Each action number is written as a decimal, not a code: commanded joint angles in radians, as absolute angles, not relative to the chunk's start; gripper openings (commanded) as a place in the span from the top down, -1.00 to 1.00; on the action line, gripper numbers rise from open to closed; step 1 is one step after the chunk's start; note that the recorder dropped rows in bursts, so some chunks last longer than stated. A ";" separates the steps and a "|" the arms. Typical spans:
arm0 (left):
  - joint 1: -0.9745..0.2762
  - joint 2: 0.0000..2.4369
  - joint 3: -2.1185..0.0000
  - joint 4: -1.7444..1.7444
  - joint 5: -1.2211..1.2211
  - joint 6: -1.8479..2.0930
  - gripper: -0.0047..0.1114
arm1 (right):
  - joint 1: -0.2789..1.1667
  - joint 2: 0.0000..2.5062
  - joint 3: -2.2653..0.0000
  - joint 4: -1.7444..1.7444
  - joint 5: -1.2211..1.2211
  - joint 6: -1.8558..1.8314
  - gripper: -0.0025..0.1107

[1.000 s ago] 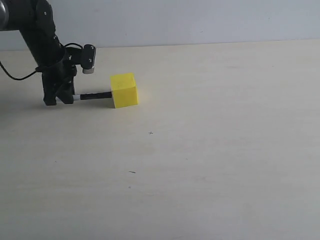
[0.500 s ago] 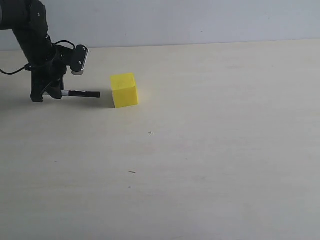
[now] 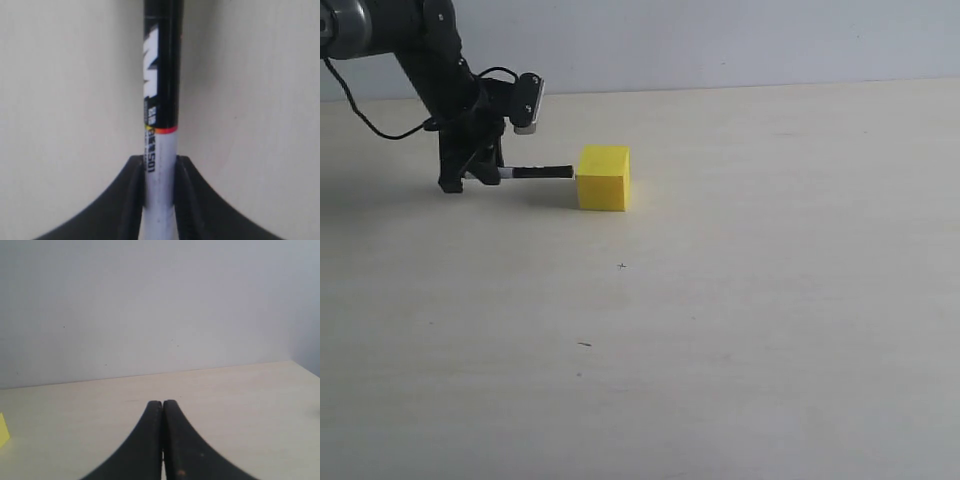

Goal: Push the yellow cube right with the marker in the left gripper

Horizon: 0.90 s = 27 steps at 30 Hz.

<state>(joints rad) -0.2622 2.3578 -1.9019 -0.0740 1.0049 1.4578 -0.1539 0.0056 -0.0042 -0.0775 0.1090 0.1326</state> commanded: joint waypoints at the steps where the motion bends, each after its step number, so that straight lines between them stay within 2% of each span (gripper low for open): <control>1: -0.209 2.348 -1.932 -0.066 1.059 1.447 0.92 | -0.157 0.000 0.000 -0.079 0.107 0.136 0.96; 27: -0.242 2.348 -1.933 -0.056 1.068 1.480 0.92 | -0.157 0.000 0.000 -0.084 0.107 0.136 0.96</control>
<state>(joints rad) -0.2460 2.3578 -1.9254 -0.0553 1.0781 1.4847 -0.1539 0.0056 -0.0042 -0.0775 0.1090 0.1326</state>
